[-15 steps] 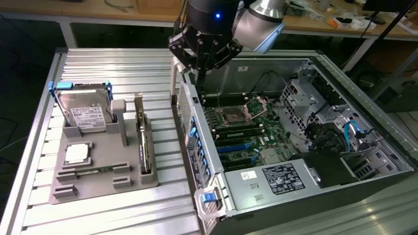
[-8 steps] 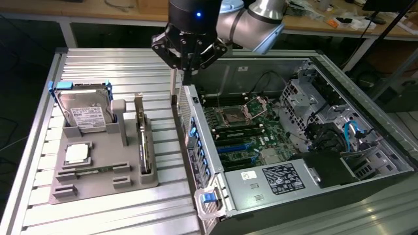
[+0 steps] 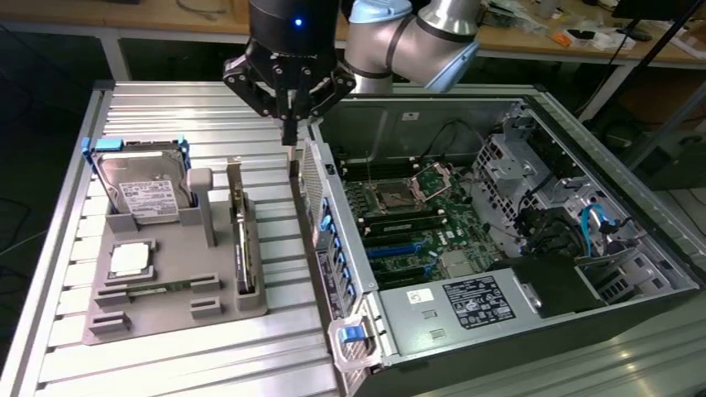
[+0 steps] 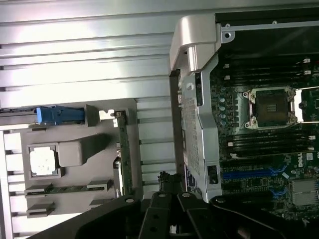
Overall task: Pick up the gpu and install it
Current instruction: 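Reach for the gpu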
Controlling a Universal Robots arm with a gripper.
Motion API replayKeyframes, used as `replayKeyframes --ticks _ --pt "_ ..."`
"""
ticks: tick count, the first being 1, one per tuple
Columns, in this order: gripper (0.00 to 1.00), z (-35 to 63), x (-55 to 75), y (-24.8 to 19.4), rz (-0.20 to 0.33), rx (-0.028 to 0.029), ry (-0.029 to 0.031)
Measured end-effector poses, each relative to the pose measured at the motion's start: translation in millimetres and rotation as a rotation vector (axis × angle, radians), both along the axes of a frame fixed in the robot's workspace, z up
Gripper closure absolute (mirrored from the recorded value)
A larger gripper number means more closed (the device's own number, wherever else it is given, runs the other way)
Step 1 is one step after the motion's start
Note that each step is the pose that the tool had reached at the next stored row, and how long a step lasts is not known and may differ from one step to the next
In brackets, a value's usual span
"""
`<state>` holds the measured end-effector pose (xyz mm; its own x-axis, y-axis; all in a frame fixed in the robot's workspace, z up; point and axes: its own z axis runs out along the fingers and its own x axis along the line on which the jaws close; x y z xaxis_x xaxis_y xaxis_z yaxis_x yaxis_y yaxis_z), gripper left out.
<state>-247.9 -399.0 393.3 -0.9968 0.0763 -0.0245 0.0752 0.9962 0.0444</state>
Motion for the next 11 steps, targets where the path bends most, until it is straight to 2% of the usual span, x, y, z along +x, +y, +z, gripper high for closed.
replayKeyframes --ticks 11 --pt "0.89 0.0 -30.2 0.0 0.0 -0.0001 0.0001"
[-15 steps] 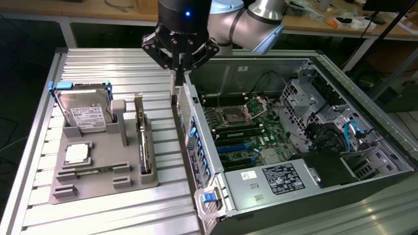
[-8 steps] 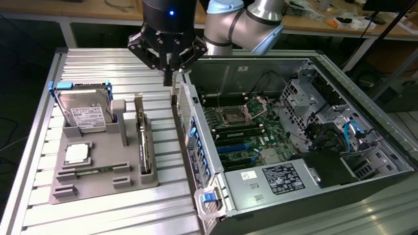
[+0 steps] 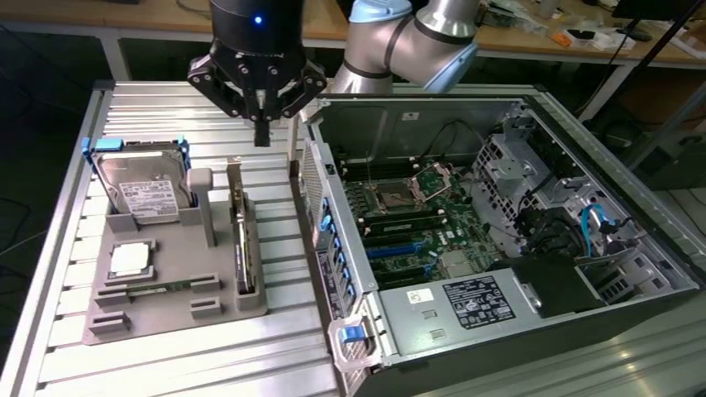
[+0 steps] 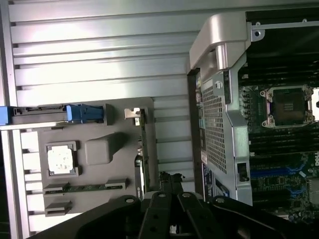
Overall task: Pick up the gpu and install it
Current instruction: 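Reach for the gpu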
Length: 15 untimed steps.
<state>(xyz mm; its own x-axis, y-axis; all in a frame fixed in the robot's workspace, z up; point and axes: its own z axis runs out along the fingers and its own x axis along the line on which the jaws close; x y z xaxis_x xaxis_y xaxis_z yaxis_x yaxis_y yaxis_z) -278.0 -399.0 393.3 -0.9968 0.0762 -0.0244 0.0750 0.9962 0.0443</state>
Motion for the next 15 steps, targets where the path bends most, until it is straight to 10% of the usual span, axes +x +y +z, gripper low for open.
replayKeyframes --ticks 15 --pt "0.89 0.0 -46.1 0.0 0.0 -0.0001 0.0001"
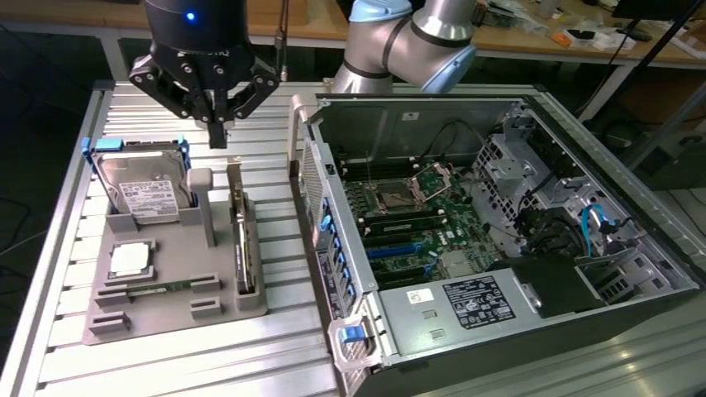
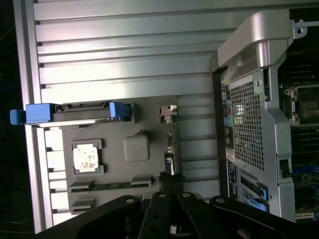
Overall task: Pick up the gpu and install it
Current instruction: 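Reach for the gpu, then pick up the gpu and move the gpu toward the slot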
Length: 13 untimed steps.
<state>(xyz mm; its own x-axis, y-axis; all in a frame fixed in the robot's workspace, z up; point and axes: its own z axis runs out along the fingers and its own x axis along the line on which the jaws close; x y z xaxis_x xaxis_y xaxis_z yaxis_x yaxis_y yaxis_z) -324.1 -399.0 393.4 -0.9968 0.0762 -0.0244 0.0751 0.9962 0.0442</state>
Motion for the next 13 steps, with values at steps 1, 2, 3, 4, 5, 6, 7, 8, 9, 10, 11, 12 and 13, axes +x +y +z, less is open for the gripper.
replayKeyframes --ticks 1,2,3,4,5,6,7,8,9,10,11,12,13 --pt "0.89 0.0 -1.2 0.0 0.0 0.0001 -0.0001" --pt "0.89 0.0 -1.3 0.0 0.0 0.0 0.0" --pt "0.89 -0.1 -1.3 0.0 0.0 0.0001 -0.0001" --pt "0.89 0.0 -1.3 0.0 0.0 0.0001 -0.0001" --pt "0.89 0.0 -1.3 0.0 0.0 0.0001 -0.0001" --pt "0.89 0.0 -1.3 0.0 0.0 0.0001 -0.0001" --pt "0.89 -0.1 -1.3 0.0 0.0 0.0001 -0.0001" --pt "0.89 0.0 -1.3 0.0 0.0 0.0001 -0.0001" --pt "0.89 0.0 -1.3 0.0 0.0 0.0001 -0.0001" --pt "0.89 0.0 -1.3 0.0 0.0 0.0001 0.0" --pt "0.89 -0.1 -1.3 0.0 0.0 0.0001 -0.0001" --pt "0.89 0.0 -1.3 0.0 0.0 0.0001 -0.0001" --pt "0.89 -0.1 -1.3 0.0 0.0 0.0001 -0.0001"
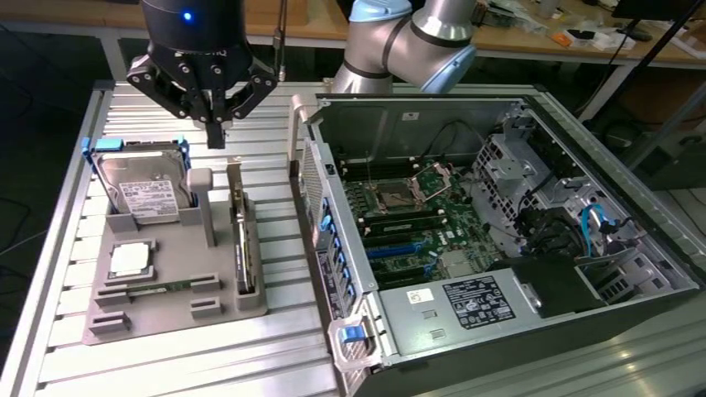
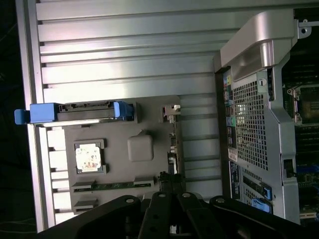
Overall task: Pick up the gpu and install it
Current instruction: 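Pick up the gpu and move the gpu toward the slot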
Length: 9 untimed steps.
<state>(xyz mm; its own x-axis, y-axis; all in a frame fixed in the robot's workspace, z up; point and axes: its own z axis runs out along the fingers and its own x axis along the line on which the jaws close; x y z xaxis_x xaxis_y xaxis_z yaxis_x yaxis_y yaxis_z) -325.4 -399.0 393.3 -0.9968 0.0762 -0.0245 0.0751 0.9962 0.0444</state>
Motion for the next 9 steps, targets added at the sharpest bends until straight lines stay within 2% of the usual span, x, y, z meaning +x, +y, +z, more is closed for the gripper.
replayKeyframes --ticks 3,6,7,8,9 --pt "0.89 0.0 0.0 0.0 0.0 0.0 0.0001" --pt "0.7 0.0 0.0 0.0 0.0 0.0 0.0" --pt "0.7 0.0 0.0 0.0 0.0 0.0 0.0" --pt "0.64 0.0 0.0 0.0 0.0 0.0 0.0" --pt "0.52 0.0 0.0 0.0 0.0 0.0 0.0"
